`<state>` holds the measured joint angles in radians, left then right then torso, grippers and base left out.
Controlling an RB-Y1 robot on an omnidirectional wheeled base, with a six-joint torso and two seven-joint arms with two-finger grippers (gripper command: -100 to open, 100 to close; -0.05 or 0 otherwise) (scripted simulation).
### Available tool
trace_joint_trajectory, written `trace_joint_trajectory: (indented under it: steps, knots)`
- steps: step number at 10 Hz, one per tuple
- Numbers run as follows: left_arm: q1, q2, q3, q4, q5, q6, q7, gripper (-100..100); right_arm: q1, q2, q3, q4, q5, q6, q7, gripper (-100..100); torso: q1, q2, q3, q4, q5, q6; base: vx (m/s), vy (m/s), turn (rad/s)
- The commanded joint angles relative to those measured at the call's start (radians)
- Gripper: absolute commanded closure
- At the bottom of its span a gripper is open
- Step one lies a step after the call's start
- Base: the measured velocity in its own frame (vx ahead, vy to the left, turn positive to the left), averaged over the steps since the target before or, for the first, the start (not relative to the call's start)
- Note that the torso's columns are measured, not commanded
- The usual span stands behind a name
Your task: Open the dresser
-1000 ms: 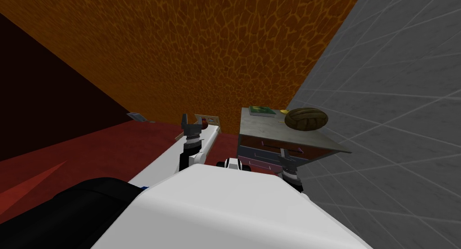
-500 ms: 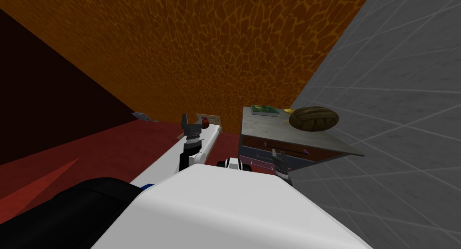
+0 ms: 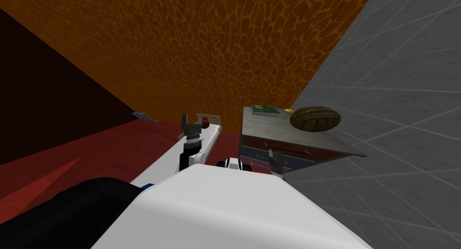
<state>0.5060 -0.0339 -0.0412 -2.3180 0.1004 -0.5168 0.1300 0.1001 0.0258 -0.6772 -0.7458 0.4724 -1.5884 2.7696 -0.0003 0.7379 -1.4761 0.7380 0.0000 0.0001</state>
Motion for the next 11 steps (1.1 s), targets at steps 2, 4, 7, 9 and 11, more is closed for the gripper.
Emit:
trace_joint_trajectory:
  steps: [2,4,7,9,11]
  knots:
    - [0.000,0.000,0.000,0.000,0.000,0.000,0.000,0,-0.026,-0.042,0.000,-0.034,-0.008,0.064,-0.048,-100,0.003,-0.001,0.000,0.000,0.001,0.000,-0.001,0.069,-0.035]
    - [0.000,0.000,0.000,0.000,0.000,0.000,0.000,0,-0.034,-0.057,0.000,-0.046,-0.011,0.086,-0.064,-100,0.001,0.000,0.000,0.000,0.000,0.000,0.006,0.074,-0.025]
    - [0.000,0.000,0.000,0.000,0.000,0.000,0.000,0,-0.038,-0.063,0.001,-0.052,-0.012,0.095,-0.071,-100,-0.002,0.000,0.000,0.001,0.000,0.000,-0.002,0.019,-0.008]
    - [0.000,0.000,0.000,0.000,0.000,0.000,0.000,0,-0.026,-0.042,0.000,-0.034,-0.008,0.064,-0.048,100,-0.003,0.000,0.000,0.000,-0.001,0.000,-0.003,-0.057,0.031]
    - [0.000,0.000,0.000,0.000,0.000,0.000,0.000,0,-0.004,-0.007,0.000,-0.006,-0.001,0.011,-0.008,100,-0.008,-0.006,-0.003,-0.003,-0.004,-0.001,-0.012,-0.081,0.049]
